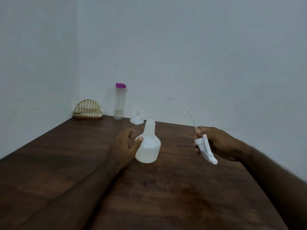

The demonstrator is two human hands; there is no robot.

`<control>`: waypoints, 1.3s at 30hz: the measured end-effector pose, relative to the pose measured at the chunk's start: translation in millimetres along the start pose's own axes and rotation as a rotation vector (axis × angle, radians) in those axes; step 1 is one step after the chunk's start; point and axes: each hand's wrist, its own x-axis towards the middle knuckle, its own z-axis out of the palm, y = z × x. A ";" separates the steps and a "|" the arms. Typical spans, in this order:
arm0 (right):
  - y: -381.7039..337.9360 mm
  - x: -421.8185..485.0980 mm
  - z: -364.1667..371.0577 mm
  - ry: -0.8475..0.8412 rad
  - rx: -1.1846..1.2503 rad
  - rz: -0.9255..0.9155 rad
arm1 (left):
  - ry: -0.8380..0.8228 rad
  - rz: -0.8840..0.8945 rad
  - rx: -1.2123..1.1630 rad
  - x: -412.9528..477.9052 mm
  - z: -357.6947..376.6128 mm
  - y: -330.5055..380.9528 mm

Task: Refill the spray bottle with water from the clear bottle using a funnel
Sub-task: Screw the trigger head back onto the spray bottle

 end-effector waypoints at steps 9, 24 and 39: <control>27.6 18.7 7.1 -0.223 0.521 -0.017 | -0.113 -0.094 -0.320 19.4 5.5 30.8; 64.8 9.5 10.3 -0.397 0.926 -0.140 | -0.259 -0.132 -0.284 50.2 2.1 59.1; 64.9 3.9 19.7 -0.339 0.815 -0.085 | -0.242 -0.100 -0.213 45.2 7.0 69.9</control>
